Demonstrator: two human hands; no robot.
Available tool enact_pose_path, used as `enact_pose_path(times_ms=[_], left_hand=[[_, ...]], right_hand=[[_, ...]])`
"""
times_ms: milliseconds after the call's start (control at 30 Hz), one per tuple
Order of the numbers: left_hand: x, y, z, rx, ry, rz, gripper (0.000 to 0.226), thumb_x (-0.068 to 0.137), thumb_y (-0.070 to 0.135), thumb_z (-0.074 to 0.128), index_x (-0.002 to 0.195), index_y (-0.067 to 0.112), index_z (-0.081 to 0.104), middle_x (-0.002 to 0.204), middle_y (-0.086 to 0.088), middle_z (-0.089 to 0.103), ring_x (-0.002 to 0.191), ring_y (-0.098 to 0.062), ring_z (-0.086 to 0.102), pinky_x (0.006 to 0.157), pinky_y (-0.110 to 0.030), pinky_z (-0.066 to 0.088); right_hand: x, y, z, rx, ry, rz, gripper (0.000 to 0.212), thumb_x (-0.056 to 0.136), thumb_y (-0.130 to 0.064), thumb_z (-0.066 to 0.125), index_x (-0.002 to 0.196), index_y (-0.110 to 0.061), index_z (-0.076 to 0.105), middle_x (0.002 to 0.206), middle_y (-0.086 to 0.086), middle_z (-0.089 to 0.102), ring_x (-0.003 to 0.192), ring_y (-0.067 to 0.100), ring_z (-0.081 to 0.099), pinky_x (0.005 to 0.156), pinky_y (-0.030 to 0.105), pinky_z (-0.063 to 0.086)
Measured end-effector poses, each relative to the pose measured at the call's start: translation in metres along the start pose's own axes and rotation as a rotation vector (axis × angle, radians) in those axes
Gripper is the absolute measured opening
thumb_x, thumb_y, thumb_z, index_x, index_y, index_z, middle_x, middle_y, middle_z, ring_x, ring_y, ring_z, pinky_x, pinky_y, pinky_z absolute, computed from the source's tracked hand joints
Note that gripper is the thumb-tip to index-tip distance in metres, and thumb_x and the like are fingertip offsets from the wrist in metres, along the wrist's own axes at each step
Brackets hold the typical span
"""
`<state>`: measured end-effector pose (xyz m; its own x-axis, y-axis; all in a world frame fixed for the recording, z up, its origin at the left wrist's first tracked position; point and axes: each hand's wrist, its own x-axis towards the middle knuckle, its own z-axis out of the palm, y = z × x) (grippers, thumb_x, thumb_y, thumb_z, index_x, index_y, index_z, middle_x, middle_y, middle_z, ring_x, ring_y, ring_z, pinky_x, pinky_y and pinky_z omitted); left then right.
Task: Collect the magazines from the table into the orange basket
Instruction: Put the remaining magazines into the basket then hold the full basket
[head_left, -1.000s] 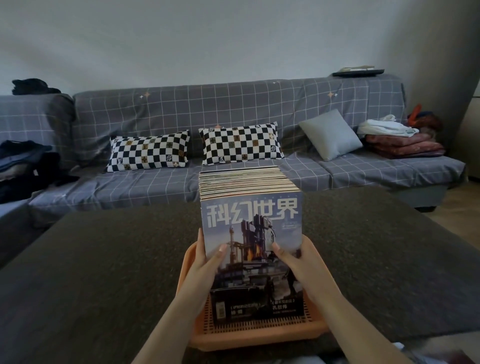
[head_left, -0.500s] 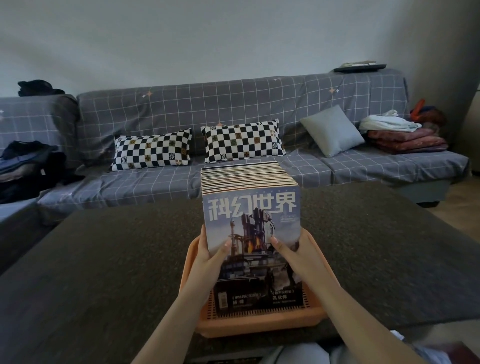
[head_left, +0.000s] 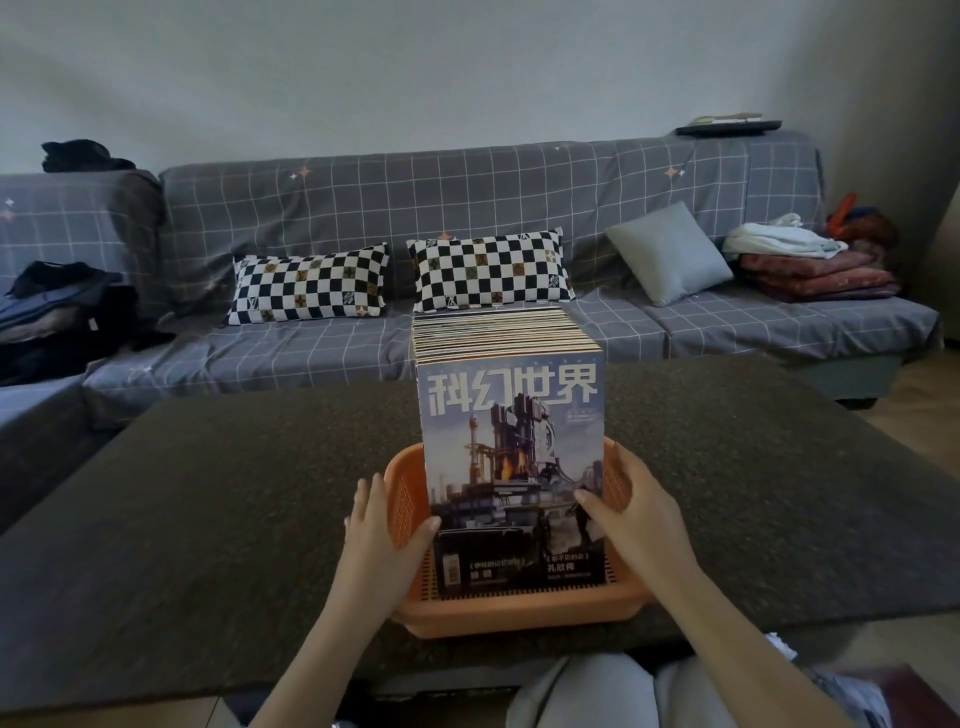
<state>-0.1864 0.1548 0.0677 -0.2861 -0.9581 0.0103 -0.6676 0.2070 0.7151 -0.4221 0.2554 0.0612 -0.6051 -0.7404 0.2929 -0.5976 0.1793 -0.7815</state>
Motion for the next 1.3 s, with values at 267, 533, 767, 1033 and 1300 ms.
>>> enact_pose_path(times_ms=[267,533,767,1033,1300], left_hand=[[-0.004,-0.010,-0.005,-0.332,-0.170,-0.309,0.061,0.087,0.024,0.064,0.141,0.015,0.038,0.123,-0.008,0.062,0.106,-0.026,0.063,0.096,-0.049,0.049],[-0.007,-0.037,-0.001,-1.056,-0.333,-0.490,0.069,0.068,0.005,0.069,0.130,0.026,0.047,0.110,-0.016,0.070,0.100,-0.037,0.066,0.075,-0.048,0.053],[-0.004,-0.055,0.018,-1.210,-0.316,-0.529,0.076,0.065,-0.003,0.064,0.136,0.016,0.045,0.114,-0.022,0.067,0.104,-0.040,0.064,0.078,-0.049,0.052],[0.006,-0.047,0.029,-1.266,-0.392,-0.437,0.065,0.071,-0.003,0.059,0.132,0.017,0.048,0.114,-0.019,0.069,0.100,-0.037,0.068,0.072,-0.047,0.055],[0.031,-0.008,0.060,-1.260,-0.417,-0.478,0.075,0.071,-0.004,0.061,0.139,0.021,0.041,0.106,-0.018,0.072,0.093,-0.036,0.070,0.072,-0.047,0.053]], right_hand=[[-0.015,0.028,-0.010,-0.001,-0.110,0.493,0.078,0.078,-0.036,0.070,0.143,-0.017,0.031,0.136,0.008,0.050,0.116,0.025,0.053,0.092,0.044,0.047],[-0.038,0.034,-0.012,0.867,-0.096,0.750,0.066,0.067,-0.012,0.073,0.128,-0.024,0.049,0.112,0.004,0.064,0.103,0.024,0.059,0.086,0.044,0.048],[-0.047,0.034,-0.003,1.195,-0.061,0.753,0.064,0.067,-0.003,0.067,0.126,-0.021,0.051,0.101,0.005,0.071,0.093,0.022,0.066,0.067,0.035,0.050],[-0.036,0.042,-0.006,1.253,0.007,0.728,0.073,0.063,-0.001,0.063,0.133,-0.017,0.046,0.111,0.007,0.065,0.101,0.022,0.060,0.072,0.035,0.046],[-0.001,0.070,-0.024,1.253,0.095,0.764,0.079,0.063,-0.001,0.062,0.137,-0.016,0.041,0.109,0.008,0.062,0.101,0.024,0.059,0.079,0.040,0.048]])
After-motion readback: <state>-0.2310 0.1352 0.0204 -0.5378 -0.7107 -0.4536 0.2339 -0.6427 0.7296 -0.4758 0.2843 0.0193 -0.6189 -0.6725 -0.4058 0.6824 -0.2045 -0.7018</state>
